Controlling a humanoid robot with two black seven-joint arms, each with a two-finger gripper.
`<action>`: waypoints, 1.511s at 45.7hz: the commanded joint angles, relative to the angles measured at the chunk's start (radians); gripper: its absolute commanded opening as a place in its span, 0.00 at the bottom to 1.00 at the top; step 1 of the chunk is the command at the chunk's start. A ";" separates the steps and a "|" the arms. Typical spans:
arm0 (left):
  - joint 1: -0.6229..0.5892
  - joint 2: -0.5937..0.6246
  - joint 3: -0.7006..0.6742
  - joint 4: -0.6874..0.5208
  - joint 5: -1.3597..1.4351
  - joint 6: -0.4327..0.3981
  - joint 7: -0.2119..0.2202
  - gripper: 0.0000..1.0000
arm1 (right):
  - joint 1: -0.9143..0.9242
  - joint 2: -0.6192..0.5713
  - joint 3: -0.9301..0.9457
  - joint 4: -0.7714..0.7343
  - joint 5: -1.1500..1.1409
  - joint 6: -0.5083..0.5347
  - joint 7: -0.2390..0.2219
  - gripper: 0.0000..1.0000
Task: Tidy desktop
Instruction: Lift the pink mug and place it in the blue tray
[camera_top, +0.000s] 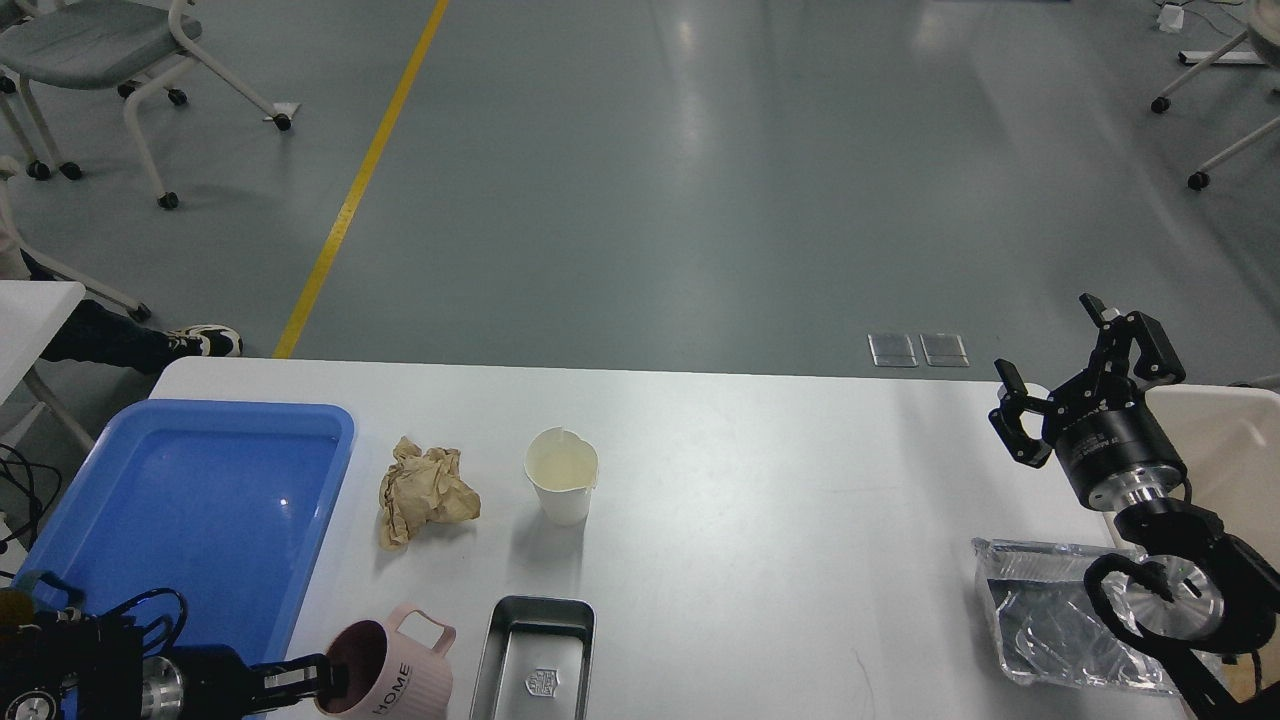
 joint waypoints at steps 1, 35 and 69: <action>-0.009 0.028 -0.016 -0.013 -0.012 -0.021 0.001 0.00 | 0.000 0.000 -0.001 0.000 0.000 -0.001 0.000 1.00; -0.043 0.462 -0.263 -0.095 -0.253 -0.116 -0.044 0.00 | 0.003 0.000 -0.004 -0.002 0.000 -0.003 -0.001 1.00; -0.033 0.357 -0.072 0.155 -0.182 -0.035 -0.047 0.00 | 0.003 -0.001 -0.006 -0.018 0.000 -0.001 -0.001 1.00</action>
